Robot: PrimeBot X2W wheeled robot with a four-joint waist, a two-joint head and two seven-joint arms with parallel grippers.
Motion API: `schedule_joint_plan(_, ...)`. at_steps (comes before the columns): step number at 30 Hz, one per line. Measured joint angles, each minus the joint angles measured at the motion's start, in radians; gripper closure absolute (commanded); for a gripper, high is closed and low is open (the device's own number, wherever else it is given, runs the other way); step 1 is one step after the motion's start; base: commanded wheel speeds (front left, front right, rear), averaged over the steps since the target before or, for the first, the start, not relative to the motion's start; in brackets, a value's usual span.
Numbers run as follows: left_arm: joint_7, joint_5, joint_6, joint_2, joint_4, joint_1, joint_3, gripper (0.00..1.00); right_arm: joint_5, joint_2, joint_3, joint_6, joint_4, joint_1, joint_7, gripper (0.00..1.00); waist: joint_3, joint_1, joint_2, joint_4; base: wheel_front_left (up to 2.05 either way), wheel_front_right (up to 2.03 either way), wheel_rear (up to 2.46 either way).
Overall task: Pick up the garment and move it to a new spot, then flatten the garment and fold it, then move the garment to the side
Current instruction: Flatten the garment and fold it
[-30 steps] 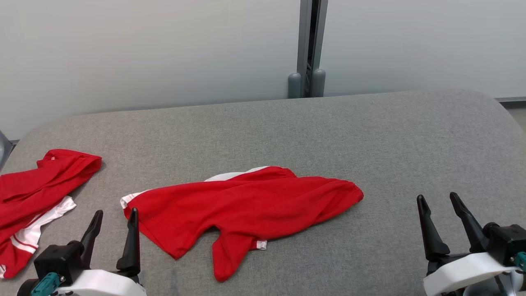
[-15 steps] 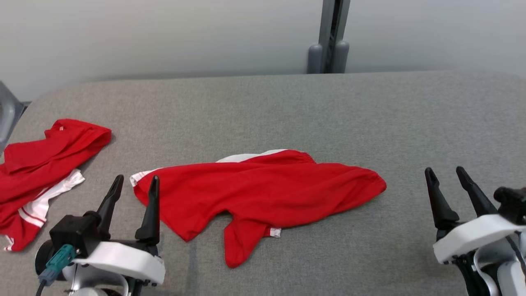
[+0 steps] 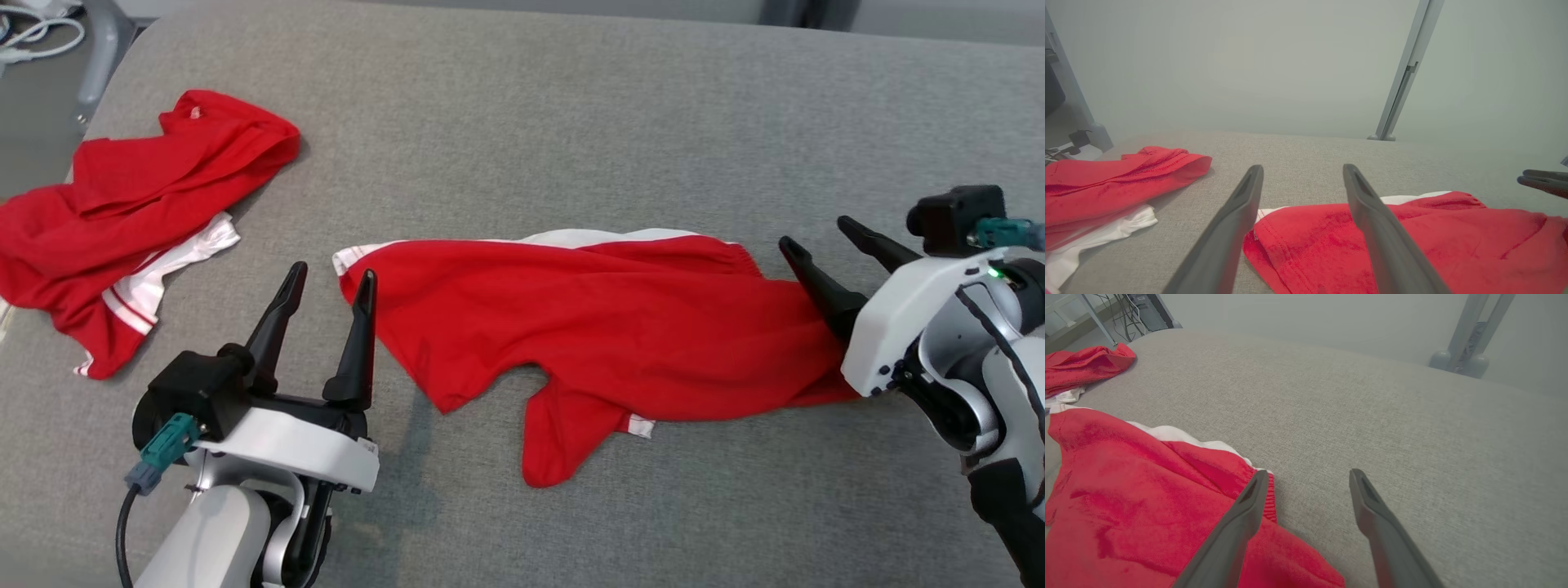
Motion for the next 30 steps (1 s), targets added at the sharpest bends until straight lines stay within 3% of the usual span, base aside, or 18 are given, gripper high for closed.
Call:
schedule_joint_plan(7, -0.038, -0.002, -0.034, -0.037, 0.078, -0.046, -0.018, 0.0, 0.113, -0.078, 0.198, 0.0, 0.054, -0.127, 0.084, 0.0, 0.067, 0.0, 0.0, 0.084, 0.0, 0.0, 0.0)
schedule_joint_plan(14, -0.063, -0.006, -0.052, -0.058, 0.131, -0.072, -0.021, 0.0, 0.196, -0.127, 0.3, 0.0, 0.091, -0.195, 0.113, 0.0, 0.108, 0.0, 0.0, 0.124, 0.0, 0.0, 0.0)
schedule_joint_plan(15, -0.065, -0.006, -0.053, -0.059, 0.137, -0.076, -0.021, 0.0, 0.208, -0.129, 0.304, 0.0, 0.095, -0.2, 0.107, 0.47, 0.11, 0.0, 0.0, 0.126, 0.0, 0.0, 0.0)
schedule_joint_plan(16, -0.066, -0.007, -0.057, -0.062, 0.143, -0.079, -0.021, 0.0, 0.219, -0.131, 0.311, 0.0, 0.099, -0.205, 0.104, 0.57, 0.111, 0.0, 0.0, 0.127, 0.0, 0.0, 0.0)
schedule_joint_plan(17, -0.071, -0.008, -0.059, -0.066, 0.153, -0.08, -0.019, 0.0, 0.23, -0.136, 0.318, 0.0, 0.107, -0.213, 0.093, 1.0, 0.11, 0.0, 0.0, 0.126, 0.0, 0.0, 0.0)
schedule_joint_plan(22, -0.077, -0.008, -0.06, -0.07, 0.17, -0.081, -0.015, 0.0, 0.246, -0.143, 0.322, 0.0, 0.109, -0.229, 0.02, 1.0, 0.095, 0.0, 0.0, 0.114, 0.0, 0.0, 0.0)
schedule_joint_plan(30, -0.083, -0.004, -0.053, -0.062, 0.168, -0.083, -0.009, 0.0, 0.13, -0.177, 0.271, 0.0, 0.093, -0.33, -0.143, 1.0, 0.058, 0.0, 0.0, 0.07, 0.0, 0.0, 0.0)
